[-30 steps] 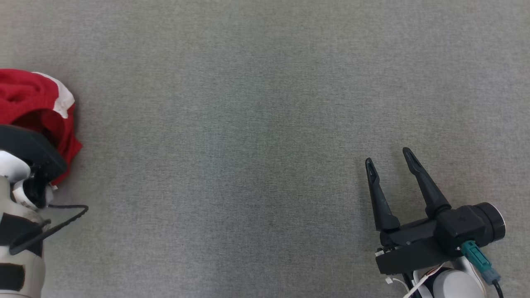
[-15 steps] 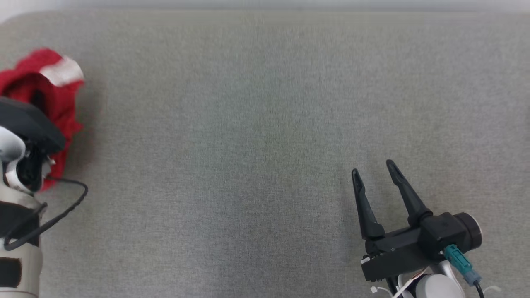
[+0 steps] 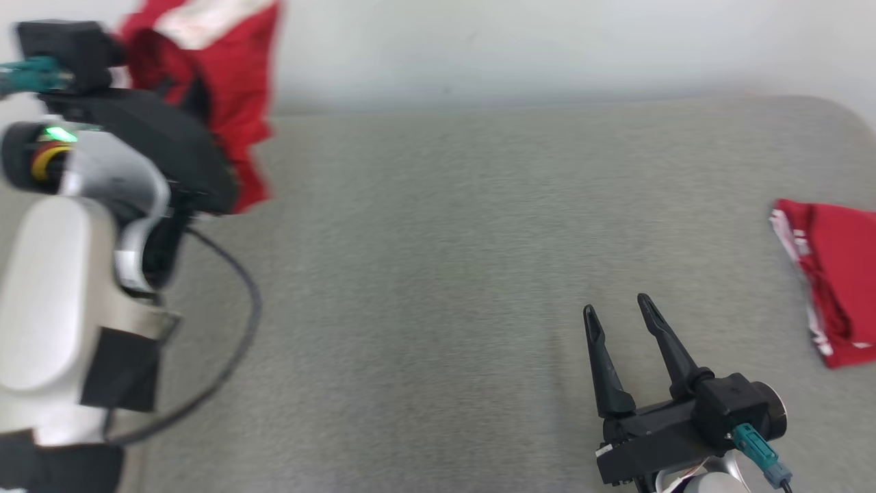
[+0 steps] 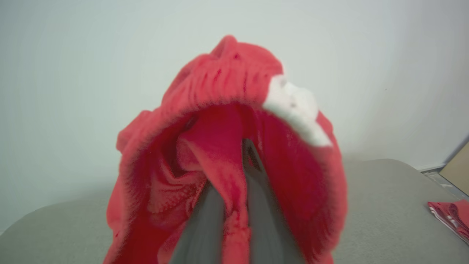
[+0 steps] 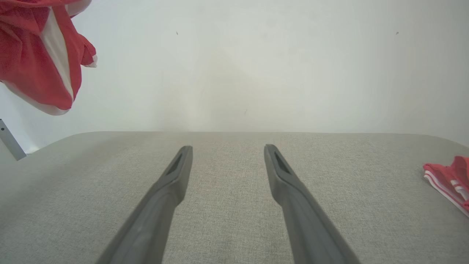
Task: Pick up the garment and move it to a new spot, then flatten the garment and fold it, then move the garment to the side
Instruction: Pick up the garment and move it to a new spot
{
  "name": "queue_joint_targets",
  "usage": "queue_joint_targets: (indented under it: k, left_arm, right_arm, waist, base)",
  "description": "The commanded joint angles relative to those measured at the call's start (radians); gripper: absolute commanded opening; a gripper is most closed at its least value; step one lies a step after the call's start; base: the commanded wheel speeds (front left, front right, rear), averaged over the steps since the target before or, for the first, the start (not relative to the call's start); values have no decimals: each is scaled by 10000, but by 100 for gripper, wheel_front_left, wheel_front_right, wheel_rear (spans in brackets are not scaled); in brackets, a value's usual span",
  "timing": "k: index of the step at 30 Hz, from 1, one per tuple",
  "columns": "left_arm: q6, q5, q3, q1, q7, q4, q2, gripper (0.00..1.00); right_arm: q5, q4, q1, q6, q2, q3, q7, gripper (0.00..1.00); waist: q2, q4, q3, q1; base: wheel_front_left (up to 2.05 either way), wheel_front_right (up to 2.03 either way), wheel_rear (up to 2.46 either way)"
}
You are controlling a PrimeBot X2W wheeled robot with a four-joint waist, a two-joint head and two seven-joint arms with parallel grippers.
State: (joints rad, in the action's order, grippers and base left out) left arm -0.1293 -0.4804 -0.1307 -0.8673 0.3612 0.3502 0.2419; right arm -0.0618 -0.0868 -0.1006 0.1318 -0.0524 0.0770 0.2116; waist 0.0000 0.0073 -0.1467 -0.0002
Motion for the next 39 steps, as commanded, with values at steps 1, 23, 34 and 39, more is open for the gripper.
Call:
queue_joint_targets:
  k: [1,23,34,39]
  left_arm:
    - [-6,-63,-17,164,14,-111,-51,0]
    - [69,462,-3219,1671,-1702,2542,-1811,0]
    - [119,-296,-3816,2071,-2107,3866,-1910,100]
    - [37,-757,-3945,2754,-2928,2759,-1918,100]
  right_arm:
    - [-45,3,73,-26,39,43,53,100]
    - [-737,-390,-235,-26,42,177,467,100]
    - [-458,-507,-21,-26,41,93,515,100]
    - [-239,-446,120,-26,37,24,441,100]
  waist:
    - [0,-807,357,2]
    - [0,-3972,-691,2]
    - [0,-3117,-315,2]
    - [0,-2407,63,2]
  base:
    - [0,0,0]
    - [0,0,0]
    - [0,0,0]
    - [0,0,0]
